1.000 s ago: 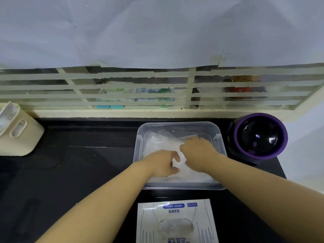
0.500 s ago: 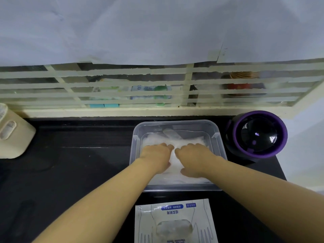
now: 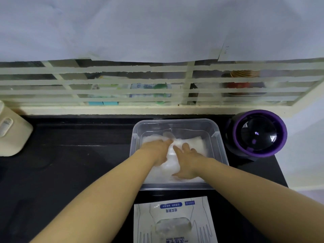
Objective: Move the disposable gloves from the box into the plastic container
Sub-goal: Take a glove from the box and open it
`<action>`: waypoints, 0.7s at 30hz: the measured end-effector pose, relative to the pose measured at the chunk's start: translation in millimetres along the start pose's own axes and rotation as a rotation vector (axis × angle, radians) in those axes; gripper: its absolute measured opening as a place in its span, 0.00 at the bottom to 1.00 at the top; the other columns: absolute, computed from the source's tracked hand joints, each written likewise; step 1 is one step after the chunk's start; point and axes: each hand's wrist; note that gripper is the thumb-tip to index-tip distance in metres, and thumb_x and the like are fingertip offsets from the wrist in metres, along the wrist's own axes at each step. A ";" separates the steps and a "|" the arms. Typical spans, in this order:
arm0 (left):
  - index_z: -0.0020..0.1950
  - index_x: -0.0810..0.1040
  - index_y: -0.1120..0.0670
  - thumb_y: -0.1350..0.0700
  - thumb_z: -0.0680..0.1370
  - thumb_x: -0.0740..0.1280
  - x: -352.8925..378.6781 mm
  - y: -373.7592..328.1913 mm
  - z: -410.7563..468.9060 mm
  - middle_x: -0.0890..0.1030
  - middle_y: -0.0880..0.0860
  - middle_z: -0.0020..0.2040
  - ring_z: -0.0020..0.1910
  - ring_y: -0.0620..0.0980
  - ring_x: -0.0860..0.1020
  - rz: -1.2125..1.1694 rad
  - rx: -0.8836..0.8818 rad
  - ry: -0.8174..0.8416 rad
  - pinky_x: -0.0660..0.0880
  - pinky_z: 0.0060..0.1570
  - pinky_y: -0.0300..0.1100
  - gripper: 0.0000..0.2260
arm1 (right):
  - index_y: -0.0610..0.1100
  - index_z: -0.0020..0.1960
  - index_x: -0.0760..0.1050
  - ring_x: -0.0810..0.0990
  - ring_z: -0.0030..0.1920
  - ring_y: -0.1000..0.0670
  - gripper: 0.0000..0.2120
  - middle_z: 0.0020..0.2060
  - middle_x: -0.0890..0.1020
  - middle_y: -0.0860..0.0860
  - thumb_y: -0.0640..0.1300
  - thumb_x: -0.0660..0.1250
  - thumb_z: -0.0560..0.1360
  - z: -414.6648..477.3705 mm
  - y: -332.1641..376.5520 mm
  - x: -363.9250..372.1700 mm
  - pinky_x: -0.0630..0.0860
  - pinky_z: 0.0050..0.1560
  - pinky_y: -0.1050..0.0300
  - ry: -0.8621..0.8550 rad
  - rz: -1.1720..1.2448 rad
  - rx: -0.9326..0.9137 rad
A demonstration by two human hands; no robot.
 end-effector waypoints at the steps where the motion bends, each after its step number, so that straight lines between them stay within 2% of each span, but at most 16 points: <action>1: 0.78 0.56 0.47 0.53 0.80 0.64 -3.7 -0.4 -3.9 0.73 0.52 0.68 0.63 0.54 0.74 0.010 0.011 -0.013 0.74 0.60 0.48 0.29 | 0.46 0.78 0.45 0.62 0.70 0.40 0.44 0.74 0.55 0.43 0.60 0.66 0.74 -6.3 -0.3 -6.1 0.67 0.67 0.46 -0.009 -0.019 -0.021; 3: 0.77 0.60 0.47 0.53 0.80 0.63 -12.3 -0.6 -20.3 0.73 0.52 0.68 0.63 0.54 0.74 0.008 0.034 -0.072 0.74 0.60 0.49 0.26 | 0.48 0.77 0.54 0.65 0.69 0.43 0.37 0.73 0.63 0.45 0.59 0.65 0.76 -26.4 -1.1 -18.3 0.67 0.67 0.47 -0.088 -0.048 -0.074; 5: 0.77 0.61 0.47 0.55 0.82 0.62 -20.6 -0.4 -43.5 0.70 0.52 0.72 0.67 0.54 0.71 -0.066 0.049 -0.150 0.71 0.64 0.49 0.24 | 0.50 0.74 0.63 0.69 0.67 0.47 0.27 0.70 0.69 0.50 0.56 0.64 0.77 -52.7 -1.2 -29.4 0.69 0.65 0.52 -0.268 0.006 -0.151; 8: 0.75 0.64 0.45 0.54 0.82 0.61 -25.9 -0.4 -83.5 0.73 0.46 0.69 0.64 0.47 0.74 -0.121 0.074 -0.345 0.73 0.61 0.44 0.22 | 0.52 0.64 0.74 0.75 0.55 0.56 0.14 0.59 0.78 0.56 0.51 0.62 0.79 -99.2 2.9 -36.0 0.72 0.57 0.61 -0.472 0.071 -0.334; 10: 0.73 0.67 0.43 0.53 0.82 0.60 -23.7 -1.1 -110.0 0.77 0.43 0.63 0.56 0.44 0.76 -0.155 0.098 -0.432 0.74 0.56 0.41 0.19 | 0.52 0.61 0.76 0.75 0.51 0.57 0.11 0.54 0.79 0.57 0.50 0.61 0.80 -125.0 9.7 -30.0 0.73 0.54 0.60 -0.446 0.019 -0.451; 13: 0.69 0.71 0.42 0.52 0.82 0.60 -8.8 -3.3 -144.6 0.78 0.41 0.57 0.47 0.40 0.75 -0.189 0.174 -0.444 0.74 0.52 0.37 0.16 | 0.51 0.62 0.75 0.75 0.54 0.55 0.12 0.56 0.78 0.56 0.49 0.61 0.80 -140.3 22.8 -4.0 0.72 0.55 0.59 -0.283 -0.148 -0.556; 16: 0.64 0.74 0.44 0.49 0.81 0.61 11.4 -6.4 -163.4 0.77 0.42 0.53 0.46 0.40 0.75 -0.184 0.225 -0.402 0.75 0.51 0.39 0.12 | 0.52 0.68 0.70 0.74 0.59 0.52 0.20 0.62 0.75 0.55 0.54 0.65 0.77 -132.2 27.7 25.3 0.72 0.58 0.55 -0.161 -0.194 -0.508; 18: 0.60 0.76 0.45 0.47 0.80 0.63 29.5 -10.4 -172.1 0.75 0.42 0.49 0.45 0.40 0.72 -0.180 0.240 -0.363 0.73 0.48 0.38 0.10 | 0.51 0.69 0.69 0.75 0.57 0.50 0.24 0.60 0.74 0.53 0.57 0.66 0.75 -122.6 29.0 44.0 0.71 0.54 0.55 -0.141 -0.195 -0.442; 19: 0.60 0.75 0.46 0.45 0.80 0.63 37.3 -12.3 -172.8 0.76 0.42 0.50 0.45 0.40 0.72 -0.180 0.245 -0.333 0.72 0.48 0.38 0.11 | 0.50 0.66 0.71 0.75 0.55 0.50 0.21 0.58 0.75 0.52 0.56 0.65 0.76 -118.2 29.3 49.8 0.69 0.50 0.56 -0.162 -0.185 -0.425; 21: 0.63 0.73 0.45 0.43 0.78 0.65 58.4 -16.0 -176.3 0.75 0.42 0.54 0.51 0.42 0.74 -0.194 0.223 -0.239 0.72 0.50 0.39 0.16 | 0.47 0.56 0.76 0.75 0.48 0.50 0.12 0.51 0.78 0.51 0.52 0.62 0.78 -114.8 35.1 59.6 0.67 0.44 0.58 -0.237 -0.093 -0.429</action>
Point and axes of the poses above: each hand's wrist, its own z-axis towards the middle knuckle, its own x-axis out of the palm, y = z × x
